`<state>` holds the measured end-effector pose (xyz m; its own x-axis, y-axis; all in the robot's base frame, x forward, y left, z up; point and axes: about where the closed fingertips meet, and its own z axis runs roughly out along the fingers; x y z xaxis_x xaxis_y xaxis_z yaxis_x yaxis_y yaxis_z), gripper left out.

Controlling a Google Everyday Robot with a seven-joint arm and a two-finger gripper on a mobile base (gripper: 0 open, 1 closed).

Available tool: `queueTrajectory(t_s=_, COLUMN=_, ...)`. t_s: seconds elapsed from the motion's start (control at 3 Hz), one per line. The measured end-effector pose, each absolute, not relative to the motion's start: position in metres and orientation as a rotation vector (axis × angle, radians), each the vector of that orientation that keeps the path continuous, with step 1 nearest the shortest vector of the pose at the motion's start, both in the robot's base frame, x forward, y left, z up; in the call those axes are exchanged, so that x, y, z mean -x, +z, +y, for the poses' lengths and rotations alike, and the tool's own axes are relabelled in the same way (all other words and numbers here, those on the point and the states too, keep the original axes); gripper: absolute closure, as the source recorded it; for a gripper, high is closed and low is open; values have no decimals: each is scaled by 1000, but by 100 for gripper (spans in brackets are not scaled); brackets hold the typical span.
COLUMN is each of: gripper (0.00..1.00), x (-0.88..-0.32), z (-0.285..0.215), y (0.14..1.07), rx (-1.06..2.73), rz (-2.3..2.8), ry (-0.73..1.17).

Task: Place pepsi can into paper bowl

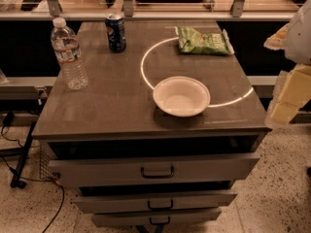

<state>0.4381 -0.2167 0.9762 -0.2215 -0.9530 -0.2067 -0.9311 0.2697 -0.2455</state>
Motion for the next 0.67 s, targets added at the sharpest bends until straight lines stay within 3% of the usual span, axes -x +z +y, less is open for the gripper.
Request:
queueTrajectory(t_s=0.33, gripper=0, x=-438, z=-217, y=976, rx=1725, rz=2232, ry=-99)
queueTrajectory(t_s=0.67, gripper=0, x=-474, z=-197, y=977, rx=1725, rz=2178, ry=-45)
